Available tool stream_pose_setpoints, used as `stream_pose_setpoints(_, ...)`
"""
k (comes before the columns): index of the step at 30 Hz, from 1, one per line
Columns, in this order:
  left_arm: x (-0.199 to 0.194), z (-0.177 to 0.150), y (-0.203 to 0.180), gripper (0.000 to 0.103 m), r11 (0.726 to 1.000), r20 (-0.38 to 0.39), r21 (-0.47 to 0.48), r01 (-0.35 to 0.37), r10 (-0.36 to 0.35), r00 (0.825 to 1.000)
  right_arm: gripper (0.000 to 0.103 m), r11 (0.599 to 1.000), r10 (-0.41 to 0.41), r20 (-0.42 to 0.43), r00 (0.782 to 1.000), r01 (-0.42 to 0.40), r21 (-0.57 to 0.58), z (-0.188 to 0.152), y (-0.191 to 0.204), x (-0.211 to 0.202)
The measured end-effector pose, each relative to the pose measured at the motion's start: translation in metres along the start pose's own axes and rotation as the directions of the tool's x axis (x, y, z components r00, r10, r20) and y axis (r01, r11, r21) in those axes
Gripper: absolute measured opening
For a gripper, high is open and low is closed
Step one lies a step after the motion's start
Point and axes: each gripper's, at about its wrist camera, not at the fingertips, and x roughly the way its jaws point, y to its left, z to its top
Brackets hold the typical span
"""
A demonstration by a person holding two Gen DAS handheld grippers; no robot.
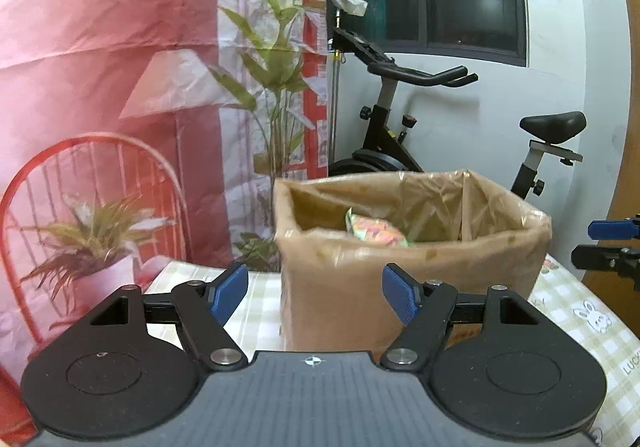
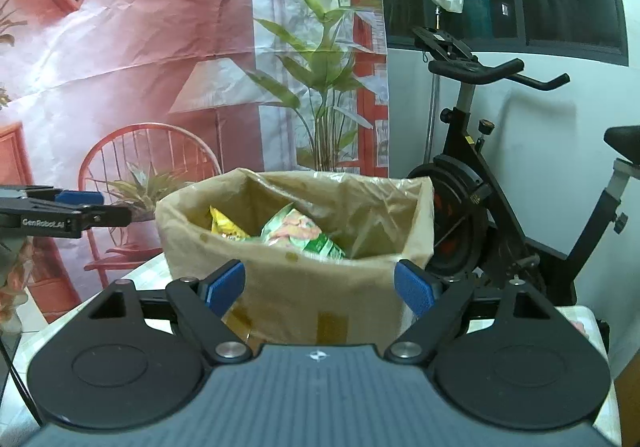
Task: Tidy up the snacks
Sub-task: 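Move both tools back toward the remaining small snacks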
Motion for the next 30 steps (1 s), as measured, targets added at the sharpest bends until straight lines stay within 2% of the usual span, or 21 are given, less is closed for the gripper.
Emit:
stream_pose_setpoints(7,-0.016,-0.038,0.013,0.076,0.999,-0.034,-0.031,-0.03,0.029,0.999,0.084,0.999,0.009,-0.019,1.0,-0.008,0.037,-0.031,0.001,-0.013)
stream_pose_setpoints(13,-0.02,-0.058,0.021,0.076,0.998,-0.059,-0.039,-0.047,0.045,0.997,0.084,0.997,0.001,-0.041,0.999,0.002,0.072,-0.052,-0.001,-0.016)
stream_pose_setpoints(30,-0.013,-0.085,0.019,0.076,0.996,-0.11,-0.072,-0.05,0.042,0.993,0.084,0.992,-0.029,-0.115,0.993,0.043,0.12,-0.094,-0.014,-0.012)
